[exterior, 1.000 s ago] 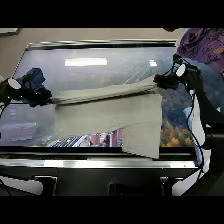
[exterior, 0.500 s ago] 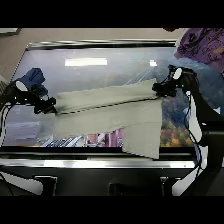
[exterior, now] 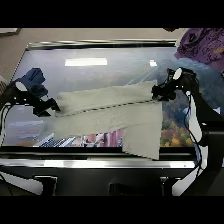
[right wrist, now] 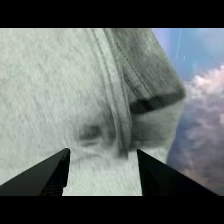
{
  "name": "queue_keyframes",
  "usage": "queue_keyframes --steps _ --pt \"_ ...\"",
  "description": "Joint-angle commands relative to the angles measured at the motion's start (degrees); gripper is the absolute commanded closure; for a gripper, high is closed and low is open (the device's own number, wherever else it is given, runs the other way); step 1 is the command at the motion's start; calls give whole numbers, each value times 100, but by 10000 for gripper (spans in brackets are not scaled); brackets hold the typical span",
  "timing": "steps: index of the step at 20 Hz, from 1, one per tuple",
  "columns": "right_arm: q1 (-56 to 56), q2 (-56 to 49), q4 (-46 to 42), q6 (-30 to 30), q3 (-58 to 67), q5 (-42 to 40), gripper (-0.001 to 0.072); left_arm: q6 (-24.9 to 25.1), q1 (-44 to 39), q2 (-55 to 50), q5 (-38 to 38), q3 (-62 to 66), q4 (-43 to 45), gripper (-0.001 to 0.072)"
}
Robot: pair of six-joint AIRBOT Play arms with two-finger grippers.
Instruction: Fold the clothes and pants, and hang the long-sleeved shirts on hangers.
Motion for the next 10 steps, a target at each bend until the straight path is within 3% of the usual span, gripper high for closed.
queue_keyframes --steps 1,5,10 --pt "-212 463 103 -667 4 507 211 20 273 511 -122 7 299 7" --pt "-1305 1211 1163 -1534 -588 1034 215 70 960 1506 -92 -398 20 7" --pt "-2385 2142 1799 -1930 -3246 1263 215 254 1759 2872 262 -2190 -848 8"
